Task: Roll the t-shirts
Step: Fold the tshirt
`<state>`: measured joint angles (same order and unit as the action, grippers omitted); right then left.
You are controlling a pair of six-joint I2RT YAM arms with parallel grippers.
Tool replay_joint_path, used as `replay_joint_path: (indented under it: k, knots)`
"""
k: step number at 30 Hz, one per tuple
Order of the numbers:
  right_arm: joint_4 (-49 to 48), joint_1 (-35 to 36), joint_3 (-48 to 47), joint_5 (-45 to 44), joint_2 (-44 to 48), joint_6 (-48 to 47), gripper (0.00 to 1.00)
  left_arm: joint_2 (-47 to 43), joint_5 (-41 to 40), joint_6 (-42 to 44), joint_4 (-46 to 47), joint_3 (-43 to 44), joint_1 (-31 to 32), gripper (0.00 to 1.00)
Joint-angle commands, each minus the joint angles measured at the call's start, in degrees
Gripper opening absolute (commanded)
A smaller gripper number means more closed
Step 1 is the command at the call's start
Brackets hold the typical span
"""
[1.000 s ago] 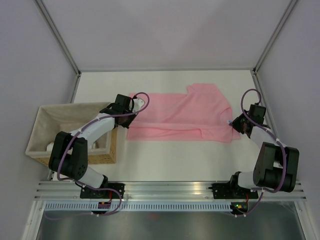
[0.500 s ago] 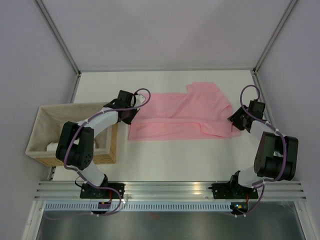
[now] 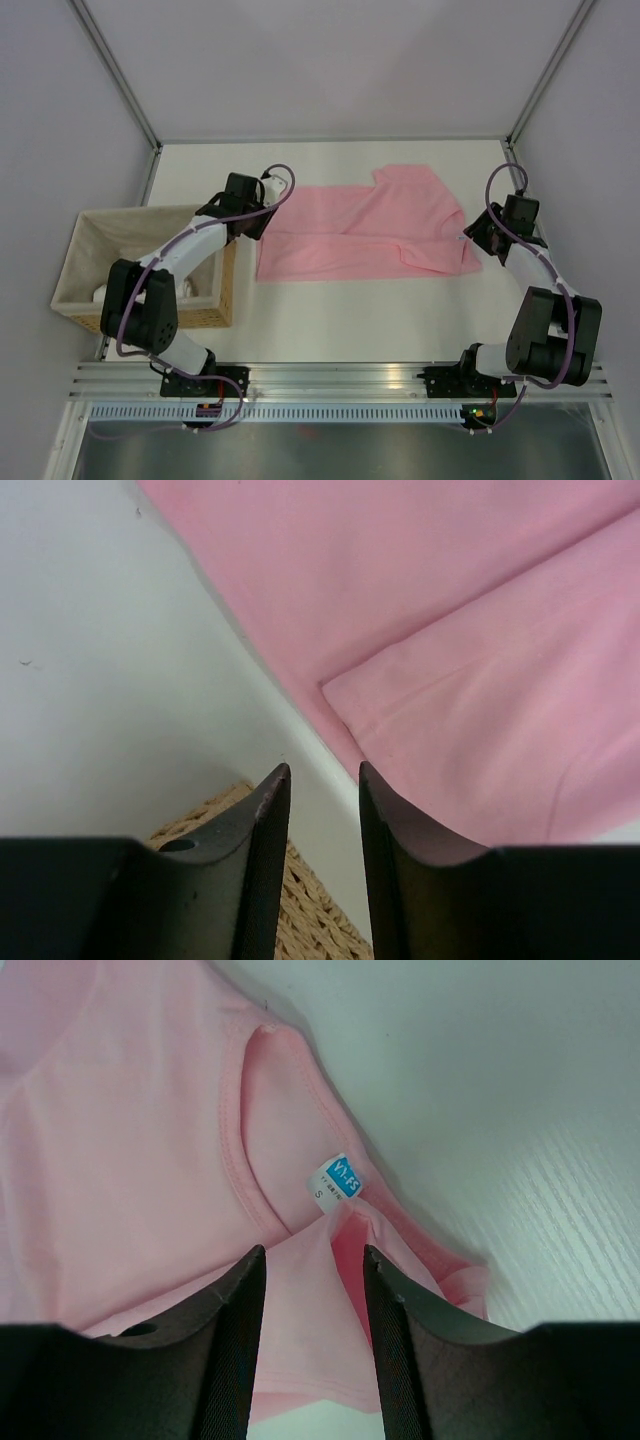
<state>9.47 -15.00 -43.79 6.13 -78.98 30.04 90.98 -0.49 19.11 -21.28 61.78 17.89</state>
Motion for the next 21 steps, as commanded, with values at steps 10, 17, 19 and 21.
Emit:
replay_joint_path:
  k: [10, 17, 19, 21]
  knots:
    - [0.46, 1.55, 1.78, 2.22, -3.72, -2.71, 0.46, -8.81, 3.22, 10.59, 1.58, -18.18, 10.32, 0.45]
    - [-2.79, 1.91, 0.73, 1.26, -5.31, -1.39, 0.0, -4.59, 0.76, 11.03, 4.66, -20.12, 10.24, 0.38]
    - [-2.8, 1.91, -0.06, 0.29, -5.04, -0.78, 0.0, -4.23, 0.76, 10.94, 4.93, -20.73, 10.24, 0.37]
    - [-2.97, 1.91, -0.68, -0.5, -4.69, -0.16, 0.0, -4.23, 0.76, 11.29, 5.54, -21.34, 10.24, 0.34]
